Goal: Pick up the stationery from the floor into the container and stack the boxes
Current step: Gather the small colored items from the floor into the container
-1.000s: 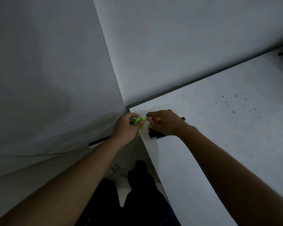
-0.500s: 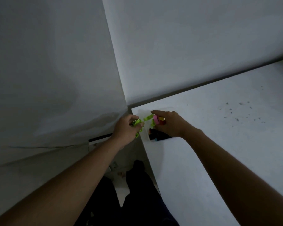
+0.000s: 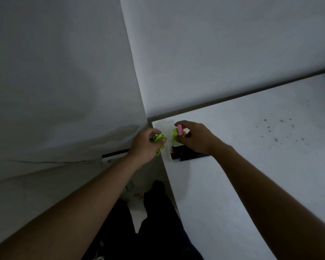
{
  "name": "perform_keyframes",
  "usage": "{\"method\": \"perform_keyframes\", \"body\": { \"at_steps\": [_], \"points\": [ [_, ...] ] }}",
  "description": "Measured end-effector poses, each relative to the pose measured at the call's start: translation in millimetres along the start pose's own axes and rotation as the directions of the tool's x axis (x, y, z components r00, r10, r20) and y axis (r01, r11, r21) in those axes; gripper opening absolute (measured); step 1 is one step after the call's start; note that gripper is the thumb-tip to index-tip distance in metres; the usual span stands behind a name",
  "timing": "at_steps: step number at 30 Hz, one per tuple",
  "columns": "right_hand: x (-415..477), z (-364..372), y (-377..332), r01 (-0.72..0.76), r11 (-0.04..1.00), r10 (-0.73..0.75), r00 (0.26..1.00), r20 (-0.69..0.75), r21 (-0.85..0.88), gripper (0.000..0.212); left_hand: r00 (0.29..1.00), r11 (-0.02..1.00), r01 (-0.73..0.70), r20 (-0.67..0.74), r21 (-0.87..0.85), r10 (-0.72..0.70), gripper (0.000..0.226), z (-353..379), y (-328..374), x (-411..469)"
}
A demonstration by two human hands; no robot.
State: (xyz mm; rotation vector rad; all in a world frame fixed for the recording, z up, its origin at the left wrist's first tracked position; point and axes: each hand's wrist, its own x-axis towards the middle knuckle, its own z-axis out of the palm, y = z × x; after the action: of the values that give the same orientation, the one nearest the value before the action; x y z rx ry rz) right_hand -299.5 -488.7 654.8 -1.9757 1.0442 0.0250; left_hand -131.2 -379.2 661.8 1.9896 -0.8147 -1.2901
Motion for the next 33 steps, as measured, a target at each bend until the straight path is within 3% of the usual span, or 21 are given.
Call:
{"method": "perform_keyframes", "body": {
  "at_steps": [9,15,22,28,33],
  "points": [
    [-5,2,0,0.017,1.0,-0.016,0.998,-0.057,0.011,0.045,1.0,1.0,0.0,-0.001,0.014,0.0,0.031,4,-3,0],
    [-5,4,3,-0.095,0.985,0.117,0.981,-0.157,0.141,0.041,1.0,0.999,-0.005,-0.002,0.031,0.005,0.03,6,-4,-1],
    [-3,18,-5,-0.104,0.945,0.152,0.979,-0.134,0.309,0.05,1.0,0.998,-0.007,0.0,0.062,0.007,0.034,7,-3,-2],
    [-5,12,3,-0.152,0.979,0.181,0.955,-0.237,0.136,0.042,1.0,0.998,-0.008,-0.017,0.064,0.009,0.032,5,-3,-2],
    [-7,14,4,-0.096,0.994,0.102,0.989,-0.109,0.06,0.043,0.999,0.993,-0.047,-0.018,0.112,0.049,0.033,8,-3,-1]
  ]
}}
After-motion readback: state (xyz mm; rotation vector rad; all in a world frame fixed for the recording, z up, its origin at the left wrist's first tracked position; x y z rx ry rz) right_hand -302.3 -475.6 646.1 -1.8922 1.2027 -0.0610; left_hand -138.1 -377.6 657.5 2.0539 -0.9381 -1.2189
